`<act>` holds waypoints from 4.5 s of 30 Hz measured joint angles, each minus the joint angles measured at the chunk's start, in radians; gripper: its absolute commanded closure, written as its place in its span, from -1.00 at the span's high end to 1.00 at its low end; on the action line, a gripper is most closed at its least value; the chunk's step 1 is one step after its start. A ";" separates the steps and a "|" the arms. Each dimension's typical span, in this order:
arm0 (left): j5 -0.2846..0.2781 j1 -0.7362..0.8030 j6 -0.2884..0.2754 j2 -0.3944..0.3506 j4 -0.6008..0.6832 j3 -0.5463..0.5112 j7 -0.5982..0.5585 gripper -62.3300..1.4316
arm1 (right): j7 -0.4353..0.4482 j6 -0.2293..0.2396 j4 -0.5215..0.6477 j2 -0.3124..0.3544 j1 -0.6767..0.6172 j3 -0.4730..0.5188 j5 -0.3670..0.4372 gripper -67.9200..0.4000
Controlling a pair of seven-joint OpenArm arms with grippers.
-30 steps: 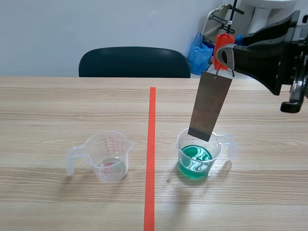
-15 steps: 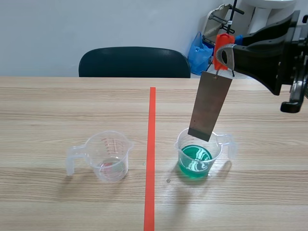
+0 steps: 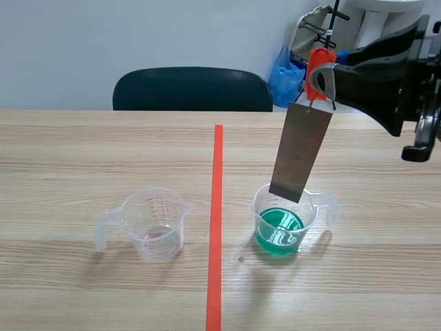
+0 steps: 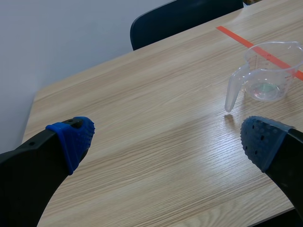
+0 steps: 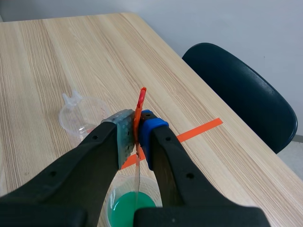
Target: Do the redox reaction experiment
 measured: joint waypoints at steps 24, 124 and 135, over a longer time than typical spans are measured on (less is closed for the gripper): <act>0.000 0.000 0.000 0.000 0.000 0.000 0.000 1.00 | 0.000 0.000 0.000 0.000 0.000 0.000 0.000 -0.97; 0.000 0.000 0.000 0.000 0.000 0.000 0.000 1.00 | 0.040 0.049 -0.322 -0.404 0.008 -0.057 -0.431 -0.97; 0.000 0.000 0.000 0.000 0.000 0.000 0.000 1.00 | 0.040 0.049 -0.322 -0.404 0.008 -0.057 -0.431 -0.97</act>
